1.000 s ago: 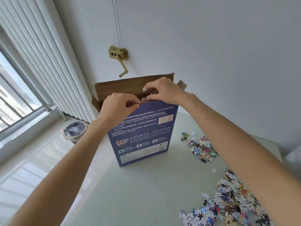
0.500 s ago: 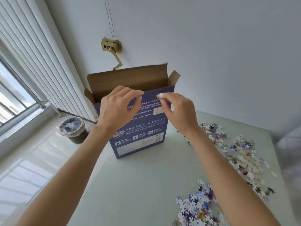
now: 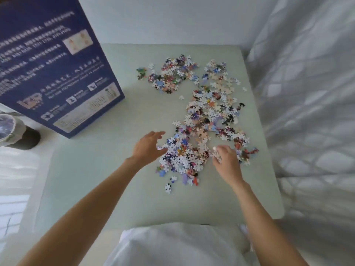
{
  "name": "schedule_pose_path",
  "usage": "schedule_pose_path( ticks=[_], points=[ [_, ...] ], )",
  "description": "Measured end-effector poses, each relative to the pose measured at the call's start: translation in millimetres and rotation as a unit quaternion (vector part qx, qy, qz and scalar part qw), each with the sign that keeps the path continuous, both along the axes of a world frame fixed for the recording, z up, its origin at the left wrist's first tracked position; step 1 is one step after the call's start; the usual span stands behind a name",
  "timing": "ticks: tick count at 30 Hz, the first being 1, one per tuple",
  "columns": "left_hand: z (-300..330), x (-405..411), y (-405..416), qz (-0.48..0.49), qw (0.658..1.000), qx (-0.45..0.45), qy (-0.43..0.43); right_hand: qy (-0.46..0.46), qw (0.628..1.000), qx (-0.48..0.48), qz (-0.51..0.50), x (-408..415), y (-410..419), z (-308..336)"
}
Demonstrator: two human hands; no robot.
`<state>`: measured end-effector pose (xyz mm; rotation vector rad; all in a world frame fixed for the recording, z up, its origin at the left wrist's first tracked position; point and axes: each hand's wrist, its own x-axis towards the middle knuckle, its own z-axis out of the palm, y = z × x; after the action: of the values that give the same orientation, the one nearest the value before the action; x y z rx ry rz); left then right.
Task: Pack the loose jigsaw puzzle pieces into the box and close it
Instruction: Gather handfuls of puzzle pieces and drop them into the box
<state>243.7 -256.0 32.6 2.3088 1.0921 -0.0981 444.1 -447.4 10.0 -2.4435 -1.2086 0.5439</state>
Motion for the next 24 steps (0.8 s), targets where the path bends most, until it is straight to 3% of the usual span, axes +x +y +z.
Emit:
schedule_pose_path(
  ticks=[4, 8, 11, 18, 21, 24],
  points=[
    [-39, 9, -31, 0.025, 0.992, -0.032, 0.116, -0.017, 0.984, -0.124, -0.123, 40, -41, -23],
    [-50, 10, -43, 0.042, 0.992, -0.035, 0.113, -0.008, 0.963, -0.179, -0.203, 53, -52, -33],
    [-51, 11, -47, 0.041, 0.993, -0.045, 0.098, -0.017, 0.972, -0.157, -0.173, 32, -39, -37],
    [-52, 14, -52, 0.039, 0.994, -0.061, 0.082, 0.023, 0.997, -0.07, 0.029, -44, 5, -41],
    [-51, 16, -50, 0.044, 0.994, -0.059, 0.083, 0.091, 0.995, -0.01, 0.049, -41, 9, -37],
    [-52, 17, -50, 0.051, 0.994, -0.045, 0.083, 0.085, 0.996, 0.03, 0.01, -20, 13, -29]
  ],
)
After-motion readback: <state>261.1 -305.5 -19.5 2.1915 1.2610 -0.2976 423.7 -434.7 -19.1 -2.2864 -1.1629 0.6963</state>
